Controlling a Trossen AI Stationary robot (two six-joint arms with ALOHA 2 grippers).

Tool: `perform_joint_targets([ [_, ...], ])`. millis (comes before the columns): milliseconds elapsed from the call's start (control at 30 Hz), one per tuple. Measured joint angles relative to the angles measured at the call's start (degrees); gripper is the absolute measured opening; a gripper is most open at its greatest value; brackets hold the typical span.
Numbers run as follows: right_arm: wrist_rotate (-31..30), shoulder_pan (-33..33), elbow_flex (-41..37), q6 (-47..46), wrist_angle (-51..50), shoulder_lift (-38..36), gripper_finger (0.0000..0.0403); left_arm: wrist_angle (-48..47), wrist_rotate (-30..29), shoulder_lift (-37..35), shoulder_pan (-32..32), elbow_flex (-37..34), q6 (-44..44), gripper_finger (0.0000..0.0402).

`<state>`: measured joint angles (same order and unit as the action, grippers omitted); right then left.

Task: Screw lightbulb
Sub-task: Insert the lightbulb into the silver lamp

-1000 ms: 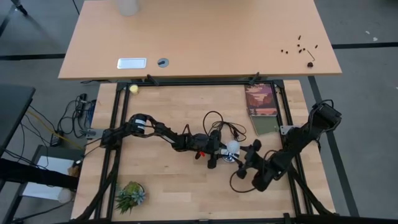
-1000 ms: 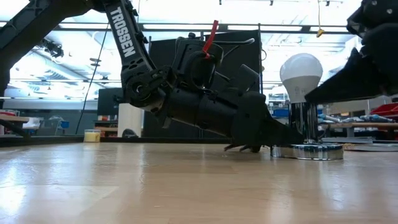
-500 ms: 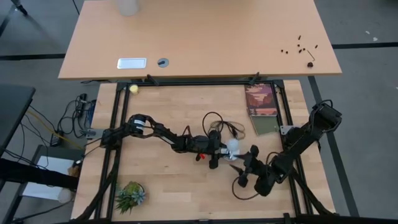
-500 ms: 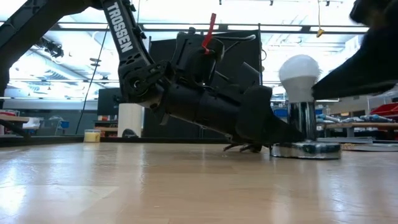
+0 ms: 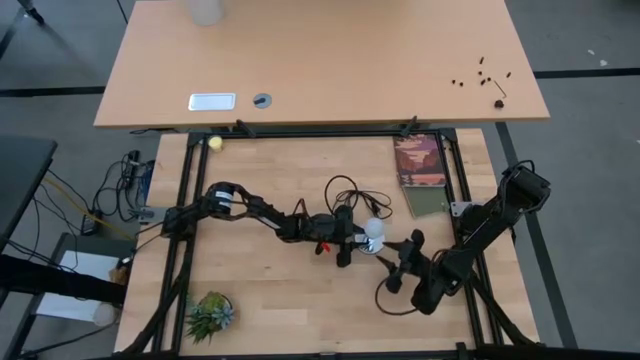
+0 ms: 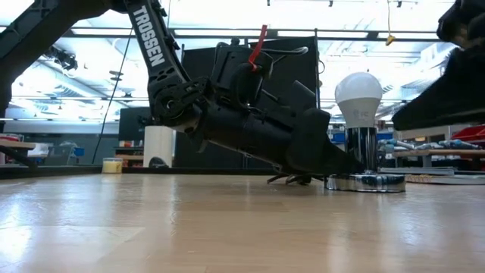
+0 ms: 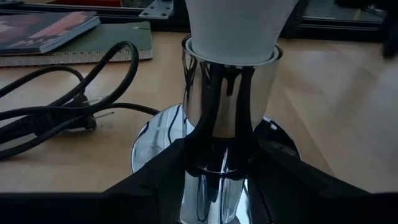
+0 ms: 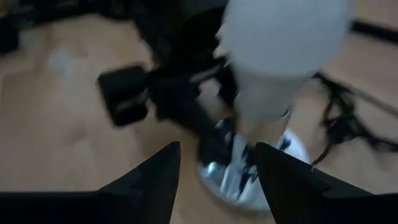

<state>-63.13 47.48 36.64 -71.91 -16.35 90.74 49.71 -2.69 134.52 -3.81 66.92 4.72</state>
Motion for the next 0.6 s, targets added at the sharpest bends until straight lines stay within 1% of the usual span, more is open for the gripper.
perform_joint_targets([
  [100,-3.73,0.11,0.00,-0.79,-1.14,0.00,0.0218,-0.04,0.31,0.00,-0.31,0.00,-0.56,0.0192],
  [200,-4.13,0.13,0.00,0.17,-1.36,0.00,0.0223,-0.06,0.86,0.00,-0.63,0.00,-1.87,0.0192],
  [300,-4.13,0.04,0.00,0.06,-2.29,0.00,0.0235,-0.07,2.95,0.00,-0.88,0.00,-3.34,0.0192],
  [433,-3.76,-0.14,-0.35,-0.52,-3.77,-0.01,0.0261,-0.07,4.83,0.00,-1.07,0.00,-4.31,0.0192],
  [600,-2.70,-2.10,-1.47,1.17,-1.47,-0.01,0.0303,-0.07,4.91,0.00,-1.07,0.00,-4.36,0.0192],
])
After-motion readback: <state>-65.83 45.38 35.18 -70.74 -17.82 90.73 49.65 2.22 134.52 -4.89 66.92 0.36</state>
